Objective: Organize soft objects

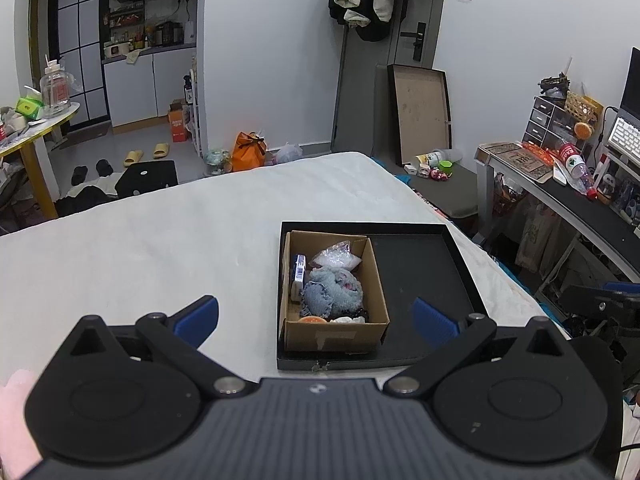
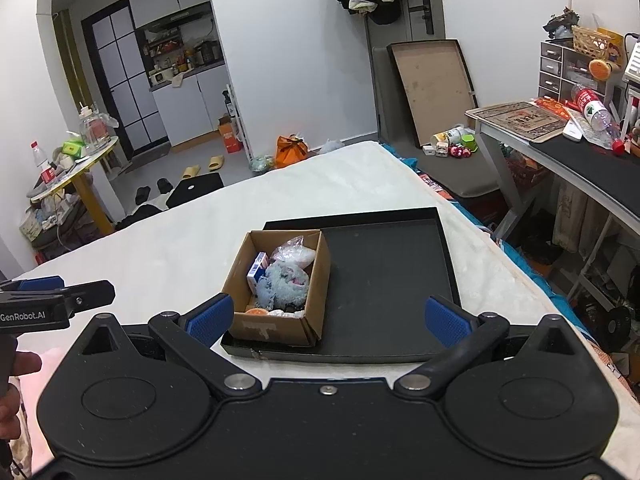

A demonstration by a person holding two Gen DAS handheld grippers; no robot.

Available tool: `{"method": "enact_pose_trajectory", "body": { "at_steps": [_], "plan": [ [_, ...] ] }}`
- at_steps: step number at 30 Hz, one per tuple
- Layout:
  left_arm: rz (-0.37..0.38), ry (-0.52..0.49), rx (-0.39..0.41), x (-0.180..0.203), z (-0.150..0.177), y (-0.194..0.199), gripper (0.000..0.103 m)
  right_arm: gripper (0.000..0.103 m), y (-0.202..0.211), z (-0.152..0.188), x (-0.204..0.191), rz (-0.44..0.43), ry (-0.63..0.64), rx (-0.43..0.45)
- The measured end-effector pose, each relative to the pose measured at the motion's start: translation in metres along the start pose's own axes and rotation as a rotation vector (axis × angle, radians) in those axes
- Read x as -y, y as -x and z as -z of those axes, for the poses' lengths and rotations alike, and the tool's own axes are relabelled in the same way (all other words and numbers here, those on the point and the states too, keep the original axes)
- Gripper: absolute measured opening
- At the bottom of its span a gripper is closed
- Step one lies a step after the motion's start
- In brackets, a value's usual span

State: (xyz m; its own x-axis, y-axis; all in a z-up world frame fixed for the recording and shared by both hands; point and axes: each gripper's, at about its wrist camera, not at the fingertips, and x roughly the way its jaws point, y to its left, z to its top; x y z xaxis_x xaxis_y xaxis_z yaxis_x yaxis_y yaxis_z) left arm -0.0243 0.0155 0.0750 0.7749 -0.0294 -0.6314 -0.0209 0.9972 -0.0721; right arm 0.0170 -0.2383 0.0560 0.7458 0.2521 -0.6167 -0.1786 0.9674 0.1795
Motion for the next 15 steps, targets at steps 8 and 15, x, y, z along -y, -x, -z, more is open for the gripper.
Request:
{"method": "enact_pose_trajectory", "body": {
  "at_steps": [8, 15],
  "plan": [
    [0.002, 0.000, -0.001, -0.0002, 0.0004, -0.0003, 0.103, 0.103, 0.0011, -0.0015, 0.0016, 0.007, -0.004, 0.004],
    [-0.002, 0.005, -0.004, -0.0002, -0.0011, -0.0007, 0.103, 0.103, 0.0007, -0.0022, 0.0010, 0.008, -0.001, 0.004]
  ]
}}
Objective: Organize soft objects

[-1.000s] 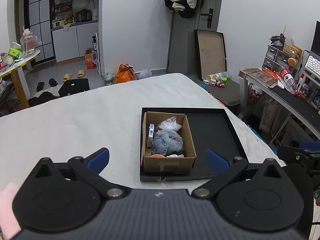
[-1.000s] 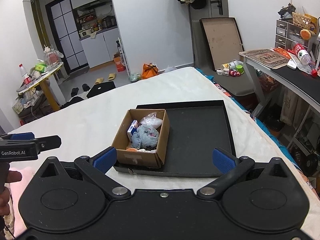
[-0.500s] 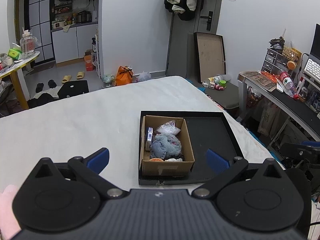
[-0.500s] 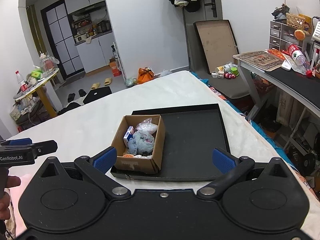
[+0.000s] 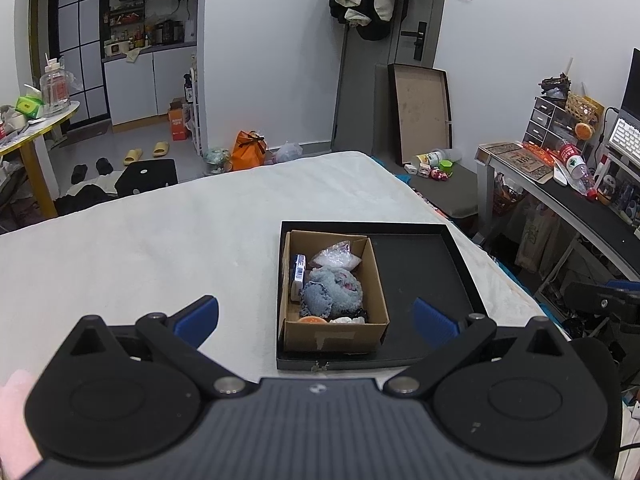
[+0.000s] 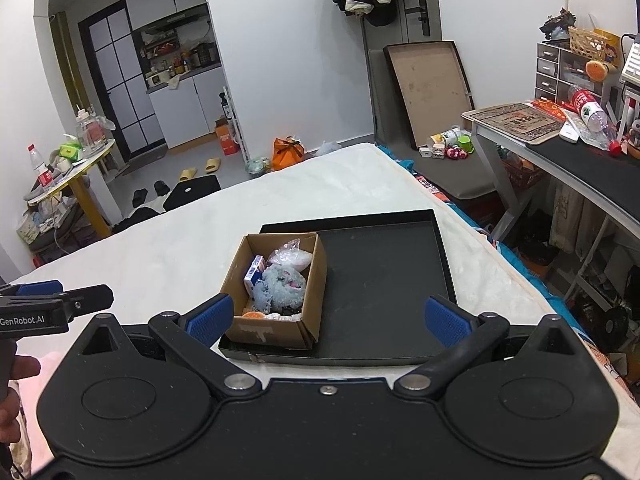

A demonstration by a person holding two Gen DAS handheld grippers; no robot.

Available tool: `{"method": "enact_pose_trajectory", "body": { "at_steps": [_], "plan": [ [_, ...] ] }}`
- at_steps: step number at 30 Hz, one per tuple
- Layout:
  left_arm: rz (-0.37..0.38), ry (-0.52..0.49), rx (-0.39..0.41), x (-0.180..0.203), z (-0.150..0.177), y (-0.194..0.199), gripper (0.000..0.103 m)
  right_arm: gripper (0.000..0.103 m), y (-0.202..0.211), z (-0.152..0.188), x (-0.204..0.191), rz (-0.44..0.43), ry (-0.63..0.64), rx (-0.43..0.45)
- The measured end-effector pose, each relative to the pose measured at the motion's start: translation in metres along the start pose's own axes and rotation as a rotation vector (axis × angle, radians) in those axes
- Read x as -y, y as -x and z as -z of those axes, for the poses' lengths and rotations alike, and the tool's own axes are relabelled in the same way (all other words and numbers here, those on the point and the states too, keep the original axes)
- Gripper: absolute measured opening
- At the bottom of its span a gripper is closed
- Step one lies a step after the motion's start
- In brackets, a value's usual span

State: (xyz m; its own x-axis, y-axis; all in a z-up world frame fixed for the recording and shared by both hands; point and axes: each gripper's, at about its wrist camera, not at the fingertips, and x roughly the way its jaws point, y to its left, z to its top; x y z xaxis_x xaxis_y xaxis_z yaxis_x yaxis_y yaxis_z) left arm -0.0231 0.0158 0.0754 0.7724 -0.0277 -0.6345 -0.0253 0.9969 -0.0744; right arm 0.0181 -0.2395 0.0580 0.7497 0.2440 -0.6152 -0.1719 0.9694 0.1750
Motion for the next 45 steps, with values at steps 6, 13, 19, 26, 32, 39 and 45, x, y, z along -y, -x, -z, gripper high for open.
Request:
{"method": "enact_pose_trajectory", "body": {
  "at_steps": [6, 13, 19, 26, 32, 39, 45],
  "plan": [
    [-0.001, 0.008, -0.003, -0.003, -0.001, -0.001, 0.103, 0.103, 0.001, -0.002, 0.001, 0.017, 0.000, 0.015],
    [0.002, 0.013, -0.014, -0.005, -0.003, -0.003, 0.103, 0.103, 0.000, -0.004, 0.001, 0.016, 0.003, 0.008],
    [0.000, 0.012, -0.015, -0.005, -0.004, -0.003, 0.103, 0.103, -0.003, -0.004, 0.003, 0.015, 0.001, -0.001],
    [0.005, 0.013, -0.018, -0.005, -0.005, -0.004, 0.103, 0.103, -0.004, -0.007, 0.005, 0.016, -0.005, -0.002],
    [-0.001, 0.019, -0.024, -0.007, -0.005, -0.007, 0.103, 0.103, -0.005, -0.007, 0.008, 0.023, -0.015, -0.004],
    [0.003, 0.014, -0.025, -0.007, -0.005, -0.009, 0.103, 0.103, -0.007, -0.006, 0.007, 0.023, -0.009, -0.009],
    [0.009, 0.009, -0.014, -0.004, -0.004, -0.009, 0.103, 0.103, -0.007, -0.005, 0.007, 0.024, -0.004, -0.016]
  ]
}}
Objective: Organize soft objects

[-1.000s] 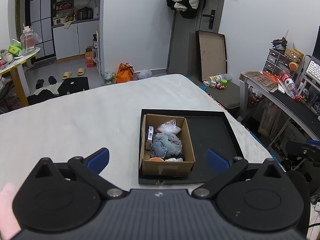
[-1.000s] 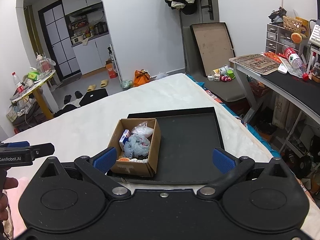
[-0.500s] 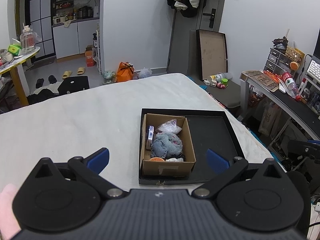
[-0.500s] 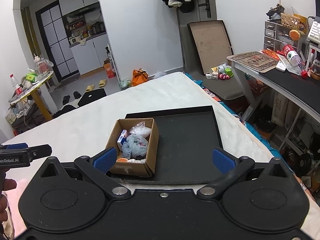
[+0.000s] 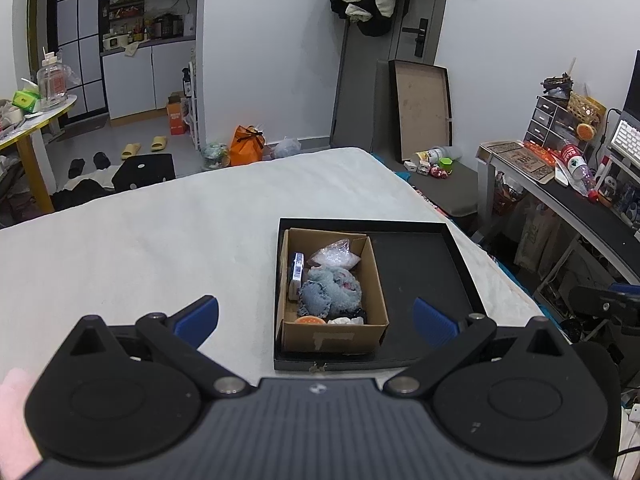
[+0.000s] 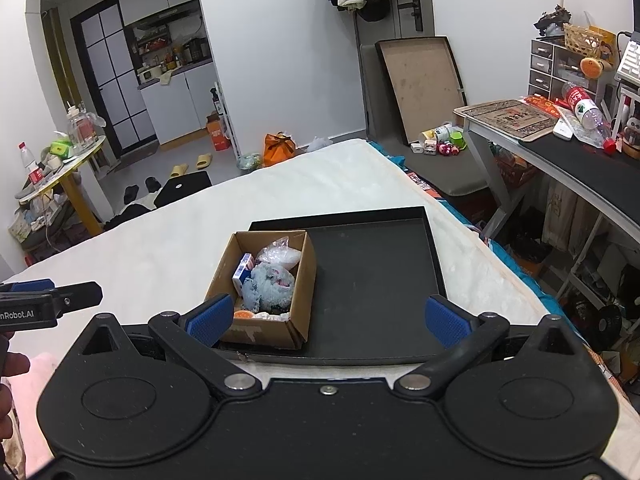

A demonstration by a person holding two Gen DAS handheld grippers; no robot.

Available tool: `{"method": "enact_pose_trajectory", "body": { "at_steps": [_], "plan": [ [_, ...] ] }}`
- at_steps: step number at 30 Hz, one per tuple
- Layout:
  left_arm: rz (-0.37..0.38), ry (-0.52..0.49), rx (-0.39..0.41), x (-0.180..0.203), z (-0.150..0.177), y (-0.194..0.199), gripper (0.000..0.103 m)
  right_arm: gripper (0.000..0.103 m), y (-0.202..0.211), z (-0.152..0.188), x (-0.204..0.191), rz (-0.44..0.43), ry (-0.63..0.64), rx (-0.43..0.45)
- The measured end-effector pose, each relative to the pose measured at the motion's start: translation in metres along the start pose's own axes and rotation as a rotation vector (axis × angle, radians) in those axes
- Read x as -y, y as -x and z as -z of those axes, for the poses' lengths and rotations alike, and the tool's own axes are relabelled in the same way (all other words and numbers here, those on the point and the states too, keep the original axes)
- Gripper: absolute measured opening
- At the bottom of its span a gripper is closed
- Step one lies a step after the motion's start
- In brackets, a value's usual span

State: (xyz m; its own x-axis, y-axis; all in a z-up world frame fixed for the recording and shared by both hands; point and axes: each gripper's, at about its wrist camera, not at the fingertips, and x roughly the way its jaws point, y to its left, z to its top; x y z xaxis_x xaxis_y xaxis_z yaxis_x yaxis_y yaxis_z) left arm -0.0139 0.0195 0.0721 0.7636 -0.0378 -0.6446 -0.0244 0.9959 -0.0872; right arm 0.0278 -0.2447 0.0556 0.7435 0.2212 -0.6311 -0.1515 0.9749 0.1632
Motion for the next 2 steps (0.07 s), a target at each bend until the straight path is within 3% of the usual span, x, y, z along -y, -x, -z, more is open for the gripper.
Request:
{"method": "enact_pose_trajectory", "body": {
  "at_steps": [2],
  "plan": [
    [0.005, 0.000, -0.006, 0.0005, 0.0004, -0.0007, 0.103, 0.103, 0.0007, 0.0007, 0.0004, 0.002, 0.000, 0.001]
  ]
}}
